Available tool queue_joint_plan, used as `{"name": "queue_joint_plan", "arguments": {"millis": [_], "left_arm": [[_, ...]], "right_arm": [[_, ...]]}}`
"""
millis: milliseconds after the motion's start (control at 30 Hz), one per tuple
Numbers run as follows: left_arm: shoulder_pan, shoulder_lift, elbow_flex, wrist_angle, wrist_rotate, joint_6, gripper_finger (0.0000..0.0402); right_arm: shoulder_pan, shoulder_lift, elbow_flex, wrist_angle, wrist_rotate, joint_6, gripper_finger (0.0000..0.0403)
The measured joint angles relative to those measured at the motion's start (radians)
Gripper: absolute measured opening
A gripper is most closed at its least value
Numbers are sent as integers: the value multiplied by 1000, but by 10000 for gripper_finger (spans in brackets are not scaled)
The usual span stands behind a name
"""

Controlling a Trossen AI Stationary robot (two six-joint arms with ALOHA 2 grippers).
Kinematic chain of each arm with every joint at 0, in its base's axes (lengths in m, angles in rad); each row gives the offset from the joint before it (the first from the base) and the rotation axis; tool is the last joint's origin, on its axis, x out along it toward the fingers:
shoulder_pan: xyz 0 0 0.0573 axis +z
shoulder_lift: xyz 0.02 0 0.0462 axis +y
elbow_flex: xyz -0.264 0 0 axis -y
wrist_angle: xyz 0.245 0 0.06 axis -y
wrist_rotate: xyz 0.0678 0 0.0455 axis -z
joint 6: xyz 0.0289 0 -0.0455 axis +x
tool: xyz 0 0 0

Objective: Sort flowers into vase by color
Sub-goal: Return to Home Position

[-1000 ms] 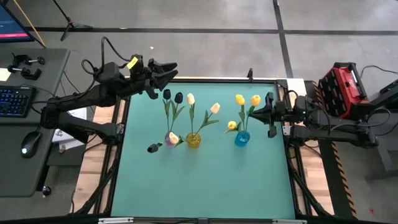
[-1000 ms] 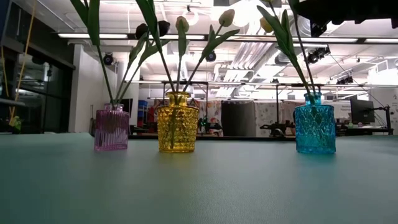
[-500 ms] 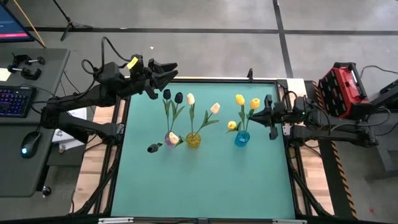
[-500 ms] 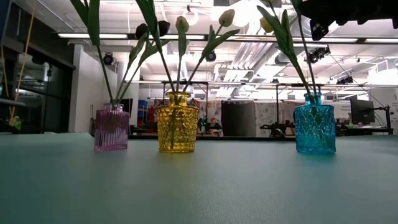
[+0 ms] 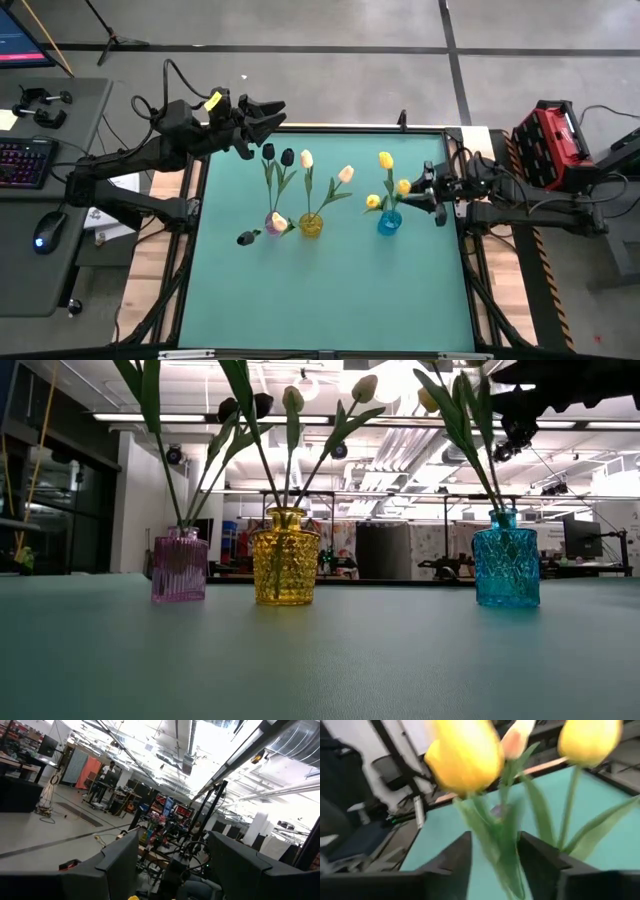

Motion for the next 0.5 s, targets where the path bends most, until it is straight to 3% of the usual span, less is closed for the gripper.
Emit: {"name": "queue_joint_plan", "arguments": {"millis": [267, 500], "left_arm": [[1, -13, 0, -4, 0, 1, 231], [2, -49, 0, -7, -1, 52, 231]], "right_arm": [[0, -1, 4, -80, -112, 21, 271], [0, 0, 151, -374, -129, -37, 303]]}}
